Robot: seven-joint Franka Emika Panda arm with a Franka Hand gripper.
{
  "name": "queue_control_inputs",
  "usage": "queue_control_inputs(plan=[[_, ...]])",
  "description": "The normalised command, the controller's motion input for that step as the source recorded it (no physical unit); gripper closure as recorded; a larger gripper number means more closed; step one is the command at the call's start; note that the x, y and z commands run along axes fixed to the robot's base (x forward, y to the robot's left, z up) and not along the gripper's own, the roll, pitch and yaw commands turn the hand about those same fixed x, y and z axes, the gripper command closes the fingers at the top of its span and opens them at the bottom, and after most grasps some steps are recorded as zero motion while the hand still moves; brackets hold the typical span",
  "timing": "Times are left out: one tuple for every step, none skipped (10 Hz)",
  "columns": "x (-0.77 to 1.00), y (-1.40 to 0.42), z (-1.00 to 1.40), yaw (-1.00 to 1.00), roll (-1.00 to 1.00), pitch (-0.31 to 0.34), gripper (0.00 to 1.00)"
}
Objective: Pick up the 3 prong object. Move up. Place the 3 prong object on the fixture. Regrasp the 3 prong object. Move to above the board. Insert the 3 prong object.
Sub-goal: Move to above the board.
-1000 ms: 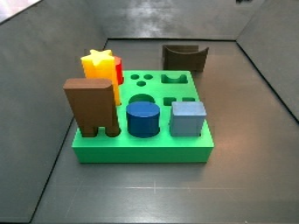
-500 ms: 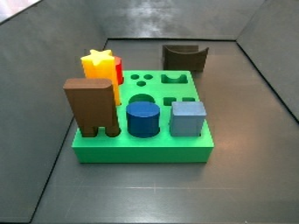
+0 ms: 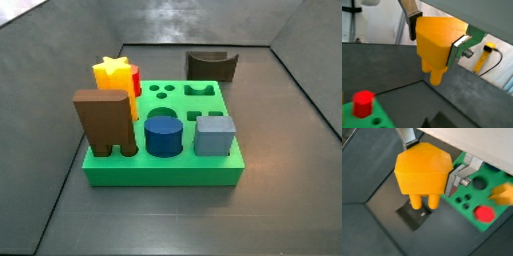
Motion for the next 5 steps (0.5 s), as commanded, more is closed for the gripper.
queue_control_inputs(plan=[[-0.53,-1.0,0.24,-0.08,-1.0,-0.144,1.0],[-0.58,-0.98,0.24,-0.08,-1.0,-0.157,1.0],[-0.41,-0.53,0.15,-0.08,-1.0,-0.181,1.0],[-0.33,-0.34,0.1,-0.08,-1.0,-0.192,1.0],[-0.23,-0.12,0.05,-0.08,-1.0,-0.221,1.0]])
